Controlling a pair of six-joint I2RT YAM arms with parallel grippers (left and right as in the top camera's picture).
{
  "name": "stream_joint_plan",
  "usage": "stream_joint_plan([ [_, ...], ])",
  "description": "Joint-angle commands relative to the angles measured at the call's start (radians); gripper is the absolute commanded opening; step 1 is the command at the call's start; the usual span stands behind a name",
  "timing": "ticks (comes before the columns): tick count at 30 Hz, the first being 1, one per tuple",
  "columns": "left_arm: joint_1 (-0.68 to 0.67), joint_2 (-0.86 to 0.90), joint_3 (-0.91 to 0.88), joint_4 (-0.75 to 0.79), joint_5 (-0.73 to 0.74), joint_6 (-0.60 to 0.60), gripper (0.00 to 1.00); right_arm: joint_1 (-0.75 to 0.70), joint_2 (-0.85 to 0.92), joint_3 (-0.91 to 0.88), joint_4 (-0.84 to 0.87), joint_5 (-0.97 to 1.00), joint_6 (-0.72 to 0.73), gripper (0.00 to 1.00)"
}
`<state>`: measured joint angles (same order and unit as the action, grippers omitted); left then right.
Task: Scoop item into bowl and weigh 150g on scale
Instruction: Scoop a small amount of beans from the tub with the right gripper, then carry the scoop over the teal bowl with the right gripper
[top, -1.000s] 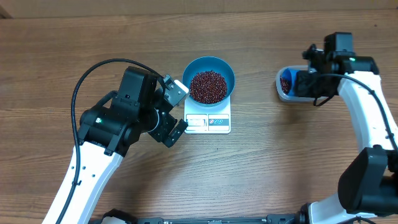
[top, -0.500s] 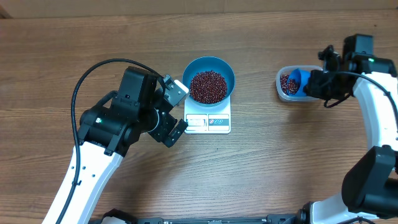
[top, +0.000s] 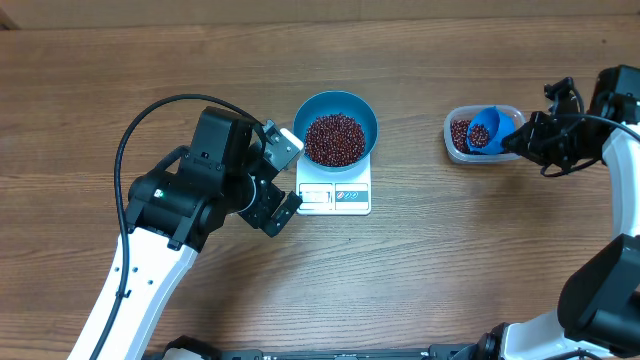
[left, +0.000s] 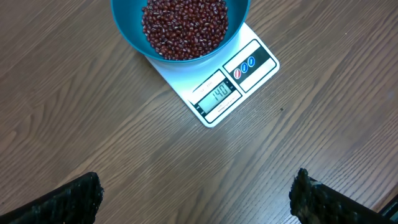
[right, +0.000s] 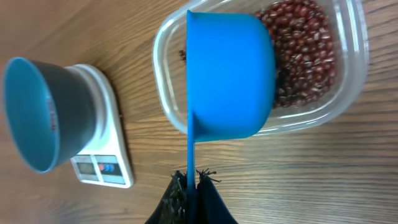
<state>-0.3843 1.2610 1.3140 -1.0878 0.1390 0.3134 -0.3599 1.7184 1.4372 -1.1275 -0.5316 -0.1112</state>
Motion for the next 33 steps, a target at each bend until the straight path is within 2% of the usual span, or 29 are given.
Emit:
stream_joint_plan([
  [1, -0.001, -0.006, 0.024, -0.001, 0.010, -0.014, 0.99, -0.002, -0.065, 0.031, -0.003, -0.101, -0.022, 0.04],
  [8, -0.002, -0.006, 0.024, -0.001, 0.010, -0.014, 1.00, 0.055, -0.196, 0.031, 0.005, -0.103, -0.024, 0.04],
  [15, -0.001, -0.006, 0.024, -0.001, 0.010, -0.014, 1.00, 0.217, -0.319, 0.031, 0.047, -0.098, -0.006, 0.04],
  [24, -0.001, -0.006, 0.024, -0.001, 0.010, -0.014, 0.99, 0.416, -0.325, 0.031, 0.095, -0.011, 0.037, 0.04],
  [33, -0.001, -0.006, 0.024, -0.001, 0.010, -0.014, 1.00, 0.523, -0.288, 0.029, 0.166, 0.072, 0.059, 0.04],
])
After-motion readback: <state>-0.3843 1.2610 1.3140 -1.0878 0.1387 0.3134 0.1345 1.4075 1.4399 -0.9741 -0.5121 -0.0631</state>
